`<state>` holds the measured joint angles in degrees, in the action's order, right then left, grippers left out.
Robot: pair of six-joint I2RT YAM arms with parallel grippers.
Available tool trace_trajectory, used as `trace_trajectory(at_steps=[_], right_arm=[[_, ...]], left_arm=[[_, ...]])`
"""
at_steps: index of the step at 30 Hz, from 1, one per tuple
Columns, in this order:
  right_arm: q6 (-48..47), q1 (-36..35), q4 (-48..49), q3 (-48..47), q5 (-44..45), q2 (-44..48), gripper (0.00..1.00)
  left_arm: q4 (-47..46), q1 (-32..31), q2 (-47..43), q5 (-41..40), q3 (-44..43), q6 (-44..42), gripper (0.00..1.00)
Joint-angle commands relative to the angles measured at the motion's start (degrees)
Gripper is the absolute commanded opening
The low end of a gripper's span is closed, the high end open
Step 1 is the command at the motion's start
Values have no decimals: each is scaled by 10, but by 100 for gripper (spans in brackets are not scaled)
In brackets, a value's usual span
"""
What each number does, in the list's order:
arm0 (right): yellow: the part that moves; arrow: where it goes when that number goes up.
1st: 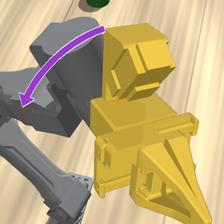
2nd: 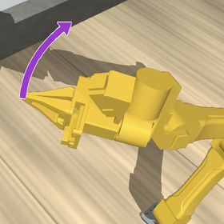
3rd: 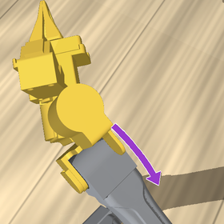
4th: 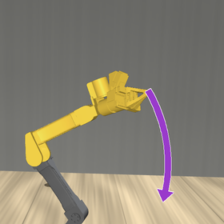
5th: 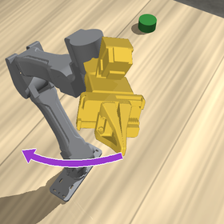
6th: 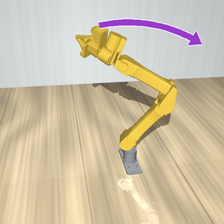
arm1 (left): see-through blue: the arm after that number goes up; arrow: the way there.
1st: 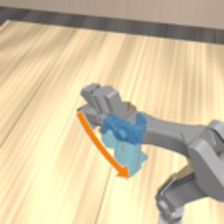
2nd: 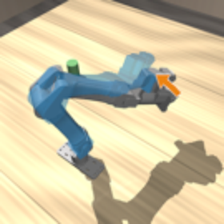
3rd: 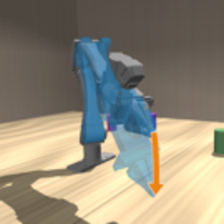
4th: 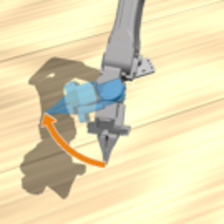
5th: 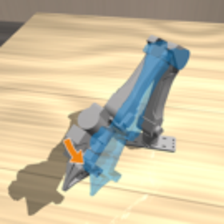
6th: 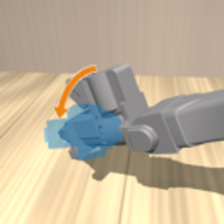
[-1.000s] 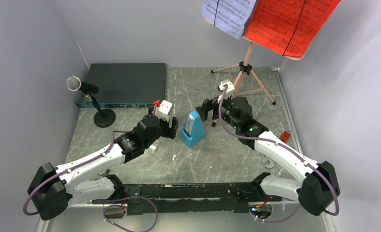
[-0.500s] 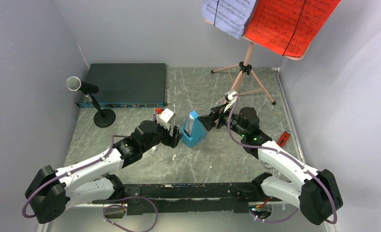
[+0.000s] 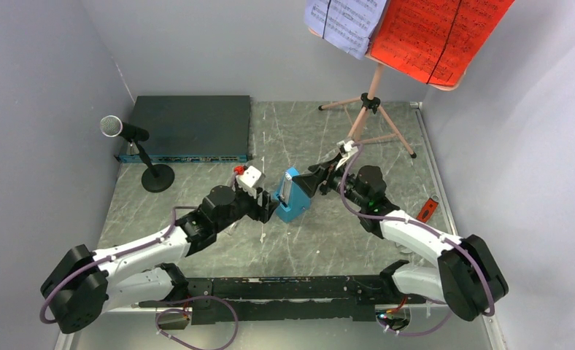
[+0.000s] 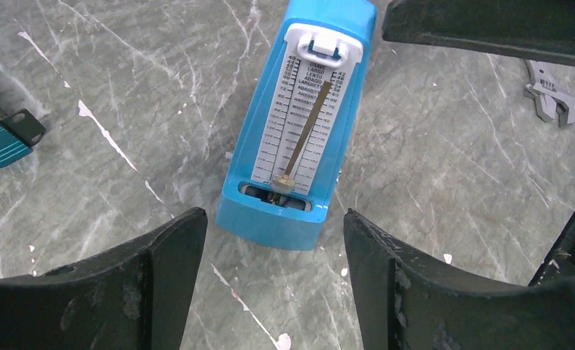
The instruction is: Pack up the instrument practice props
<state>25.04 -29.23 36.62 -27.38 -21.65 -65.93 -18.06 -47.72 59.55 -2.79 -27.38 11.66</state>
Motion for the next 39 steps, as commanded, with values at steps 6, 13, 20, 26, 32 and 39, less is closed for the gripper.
trace_trajectory(at_steps=[6, 13, 20, 26, 32, 39], right_arm=[[40, 2, 105, -30, -40, -63, 80], [20, 2, 96, -13, -23, -66, 69], [10, 2, 102, 2, -16, -73, 67], [0, 2, 102, 5, -9, -82, 66], [1, 2, 110, 6, -12, -94, 64], [-4, 2, 119, 10, -10, -106, 62]], left_arm=[[-92, -2, 38, 12, -8, -21, 61], [-125, 8, 60, 23, -13, -31, 46], [-162, 34, 91, 69, -25, -20, 43], [-184, 46, 110, 122, -34, -18, 39], [-189, 52, 124, 129, -45, -21, 34], [-188, 55, 143, 153, -61, -23, 27]])
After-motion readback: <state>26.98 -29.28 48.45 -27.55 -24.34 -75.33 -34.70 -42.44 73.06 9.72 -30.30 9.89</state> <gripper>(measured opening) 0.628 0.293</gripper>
